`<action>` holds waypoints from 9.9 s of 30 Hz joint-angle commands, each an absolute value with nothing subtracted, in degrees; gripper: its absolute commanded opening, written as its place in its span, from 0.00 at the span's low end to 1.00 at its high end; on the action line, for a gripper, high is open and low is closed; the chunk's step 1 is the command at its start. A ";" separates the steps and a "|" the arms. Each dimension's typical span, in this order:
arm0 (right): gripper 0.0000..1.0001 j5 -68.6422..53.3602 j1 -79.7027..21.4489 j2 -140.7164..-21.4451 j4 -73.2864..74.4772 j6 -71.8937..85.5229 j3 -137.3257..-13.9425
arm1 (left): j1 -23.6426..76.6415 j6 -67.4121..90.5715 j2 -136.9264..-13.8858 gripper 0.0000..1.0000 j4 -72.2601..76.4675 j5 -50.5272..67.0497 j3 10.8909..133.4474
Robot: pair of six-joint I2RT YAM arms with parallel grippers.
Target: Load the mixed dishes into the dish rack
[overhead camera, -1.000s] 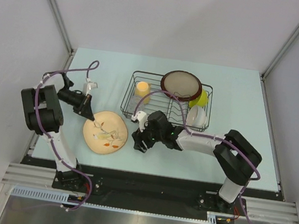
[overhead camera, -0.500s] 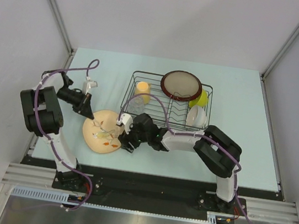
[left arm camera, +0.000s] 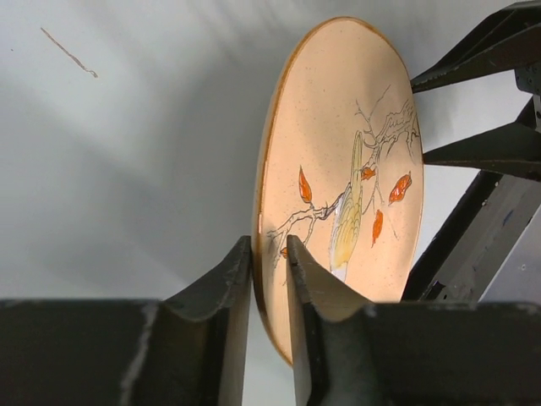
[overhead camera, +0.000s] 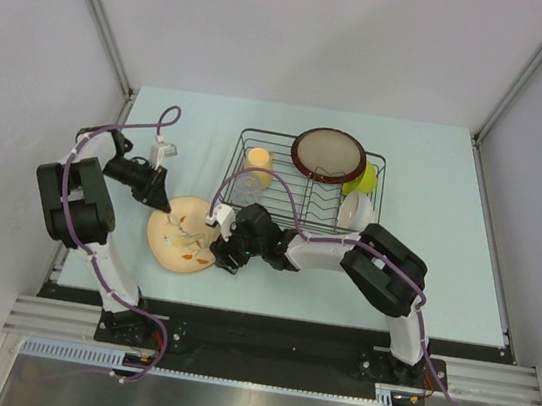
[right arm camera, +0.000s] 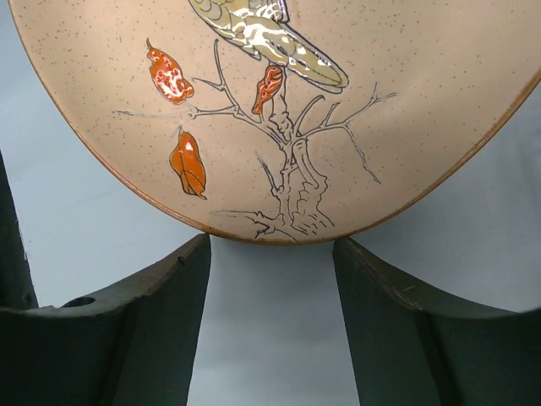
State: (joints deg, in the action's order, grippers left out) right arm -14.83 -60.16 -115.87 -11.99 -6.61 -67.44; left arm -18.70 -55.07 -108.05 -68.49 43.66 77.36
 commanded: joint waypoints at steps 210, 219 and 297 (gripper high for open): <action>0.75 -1.76 -10.28 -43.51 14.33 15.64 -54.05 | 45.35 -66.53 -110.39 0.00 -26.72 10.28 115.75; 0.74 -2.37 -10.20 -43.15 14.59 16.08 -53.97 | 45.79 -66.80 -110.22 0.00 -24.70 10.90 111.10; 1.00 6.24 -29.61 -47.64 30.58 19.07 -55.54 | 35.60 -18.83 -63.98 1.00 -40.34 -3.69 72.60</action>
